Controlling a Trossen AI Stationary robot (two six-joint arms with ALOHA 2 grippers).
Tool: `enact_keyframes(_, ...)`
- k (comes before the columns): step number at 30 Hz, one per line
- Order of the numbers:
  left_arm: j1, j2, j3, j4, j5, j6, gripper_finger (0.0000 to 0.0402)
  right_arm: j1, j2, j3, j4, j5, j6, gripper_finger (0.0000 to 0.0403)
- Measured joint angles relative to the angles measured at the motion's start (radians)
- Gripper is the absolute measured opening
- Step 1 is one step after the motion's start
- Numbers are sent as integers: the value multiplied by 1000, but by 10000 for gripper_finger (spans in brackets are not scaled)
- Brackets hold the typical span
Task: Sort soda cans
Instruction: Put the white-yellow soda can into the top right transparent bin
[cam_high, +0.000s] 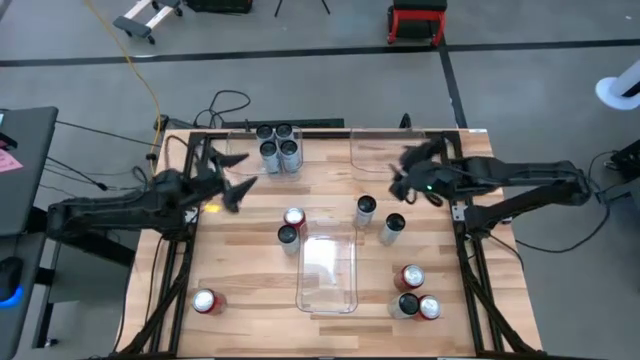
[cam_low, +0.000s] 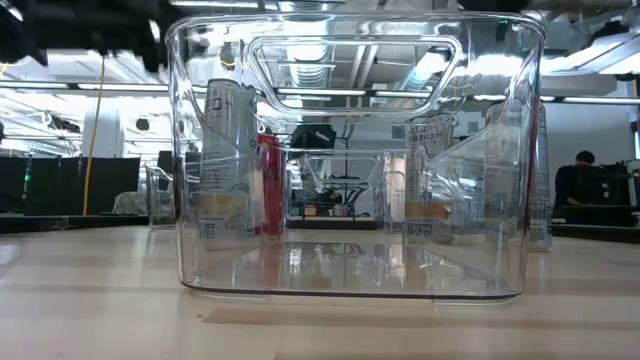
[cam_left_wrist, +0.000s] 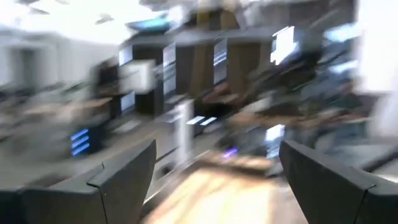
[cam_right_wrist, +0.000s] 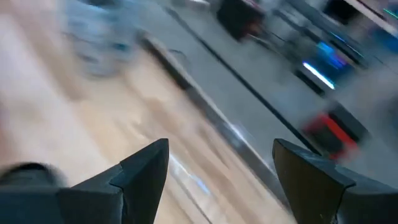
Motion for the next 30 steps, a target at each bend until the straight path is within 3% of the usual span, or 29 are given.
enact_keyframes(4,-94,-12,0,29,17,43,335,11,-98,-107,-45,22,152,305)
enact_keyframes(10,-121,84,0,24,77,64,335,93,-168,-232,135,-187,130,298)
enact_keyframes(15,-131,225,3,50,129,-73,335,152,-139,-249,217,-372,79,290)
enact_keyframes(19,-180,341,58,91,173,-75,335,119,-67,-267,213,-490,52,289)
enact_keyframes(25,-233,443,191,19,123,3,335,24,34,-261,316,-545,-41,296)
enact_keyframes(30,-244,490,234,-10,77,32,335,-67,52,-227,319,-741,-121,324)
